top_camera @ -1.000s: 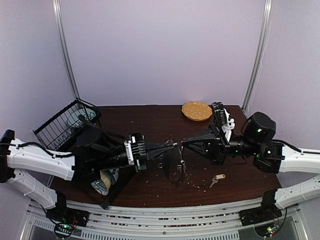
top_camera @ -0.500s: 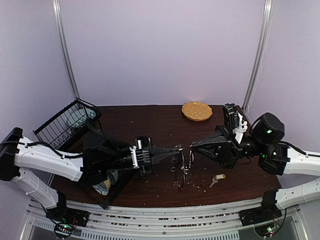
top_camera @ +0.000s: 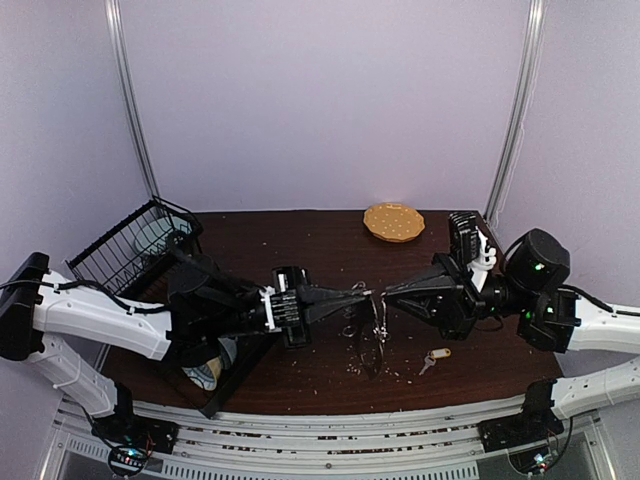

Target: Put the keys on the keyring

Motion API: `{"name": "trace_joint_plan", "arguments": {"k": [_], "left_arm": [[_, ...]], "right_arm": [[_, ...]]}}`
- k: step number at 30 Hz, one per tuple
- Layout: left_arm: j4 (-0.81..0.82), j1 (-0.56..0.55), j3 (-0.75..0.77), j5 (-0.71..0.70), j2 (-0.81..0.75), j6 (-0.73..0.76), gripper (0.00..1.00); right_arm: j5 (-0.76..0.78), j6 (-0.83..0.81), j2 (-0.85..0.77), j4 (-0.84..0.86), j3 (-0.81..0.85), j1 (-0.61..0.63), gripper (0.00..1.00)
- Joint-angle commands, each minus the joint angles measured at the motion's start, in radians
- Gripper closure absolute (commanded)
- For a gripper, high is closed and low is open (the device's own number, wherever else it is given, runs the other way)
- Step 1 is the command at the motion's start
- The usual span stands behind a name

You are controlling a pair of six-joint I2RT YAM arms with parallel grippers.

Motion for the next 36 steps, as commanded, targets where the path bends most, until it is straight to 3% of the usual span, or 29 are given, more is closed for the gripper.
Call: {"name": "trace_joint_plan", "arguments": {"k": [1,12,31,36], "left_arm": [[0.073,-0.006,0.040,0.020,0.008,-0.016,1.00],[0.070,-0.006,0.052,0.036,0.018,-0.017,1.00],[0.064,-0.007,0.045,-0.027,0.014,-0.023,1.00],[0.072,-0.007,0.050,-0.023,0.020,-0.025,1.00]], "right_arm": [[0.022,-0.019,-0.005,0.037,-0.010,-0.004,1.00],[0.098,-0.013,-0.013,0.049,-0.020,-0.005,1.00],[0.091,-0.023,-0.061,0.039,-0.040,-0.010,1.00],[0.024,0.009,-0.039,0.095,-0.047,-0.011,1.00]]}}
